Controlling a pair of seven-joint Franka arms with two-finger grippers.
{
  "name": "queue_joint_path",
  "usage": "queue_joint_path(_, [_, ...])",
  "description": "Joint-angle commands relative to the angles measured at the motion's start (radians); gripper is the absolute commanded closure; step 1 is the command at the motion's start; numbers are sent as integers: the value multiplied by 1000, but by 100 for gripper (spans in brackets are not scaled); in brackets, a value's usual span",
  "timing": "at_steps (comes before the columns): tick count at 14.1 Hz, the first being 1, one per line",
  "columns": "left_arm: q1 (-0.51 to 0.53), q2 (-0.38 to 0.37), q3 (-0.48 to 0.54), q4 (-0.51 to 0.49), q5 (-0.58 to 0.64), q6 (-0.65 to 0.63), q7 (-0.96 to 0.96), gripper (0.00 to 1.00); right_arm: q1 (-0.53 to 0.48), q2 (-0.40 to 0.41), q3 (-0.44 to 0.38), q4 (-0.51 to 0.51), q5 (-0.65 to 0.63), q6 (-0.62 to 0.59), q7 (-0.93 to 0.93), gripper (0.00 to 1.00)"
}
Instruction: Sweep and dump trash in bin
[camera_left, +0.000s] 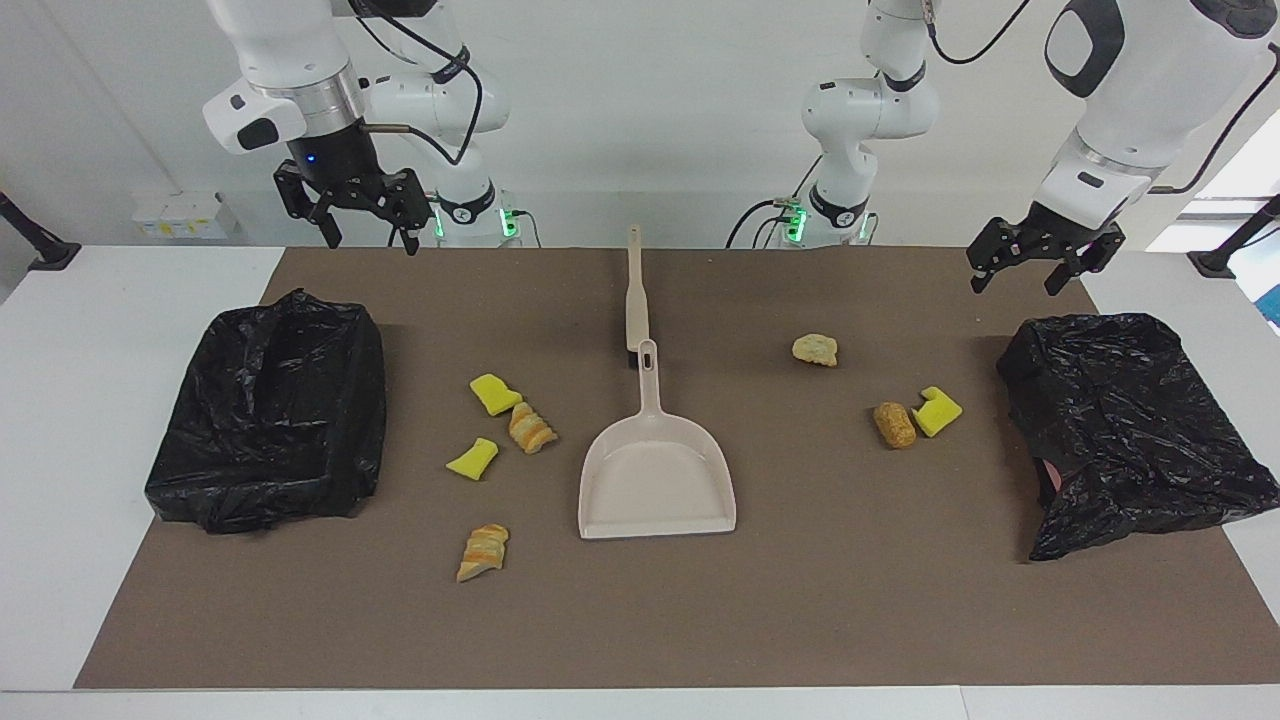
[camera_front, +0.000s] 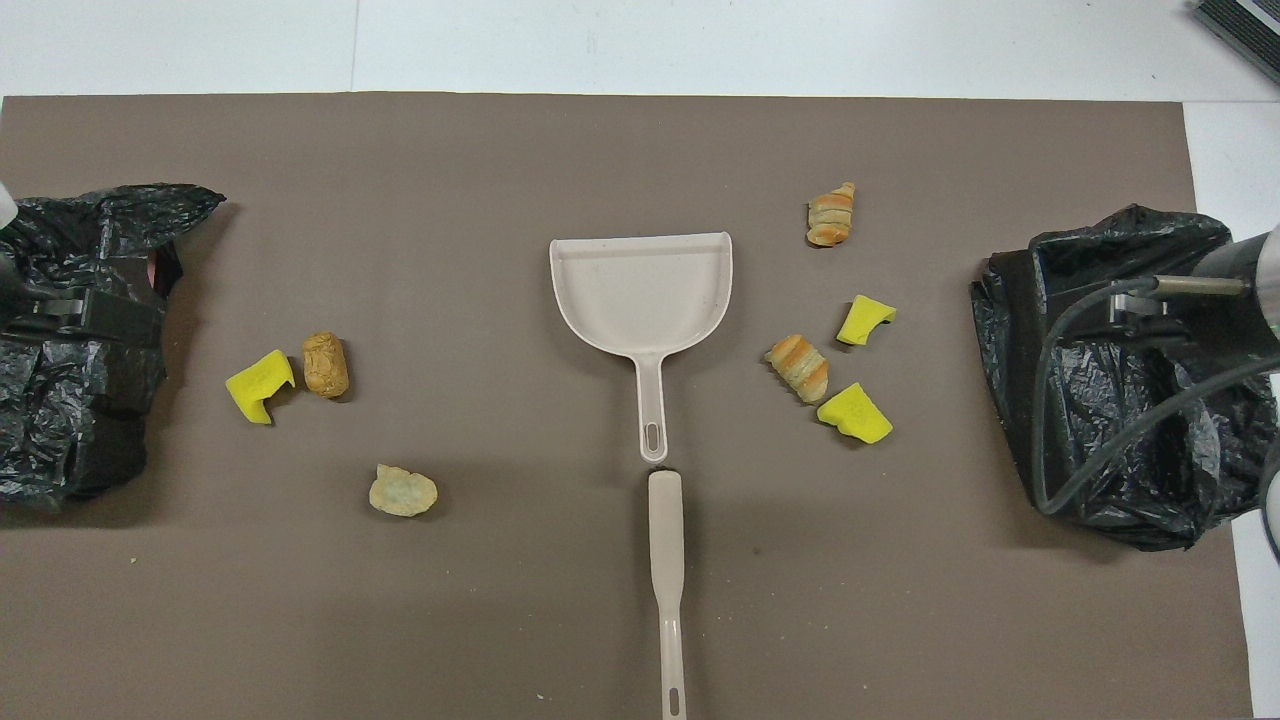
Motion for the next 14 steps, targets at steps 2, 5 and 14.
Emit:
queue_joint_path(2, [5, -18, 0, -16, -1, 6, 1, 0, -11, 2, -6, 4, 38, -2, -42, 0])
queue_joint_path(5, [5, -20, 0, -16, -1, 6, 0, 0, -13, 5, -9, 7, 36, -1, -34, 0])
queue_joint_path(14, [-43, -43, -26, -48, -3, 4, -7, 0, -26, 5, -11, 7, 35, -7, -32, 0])
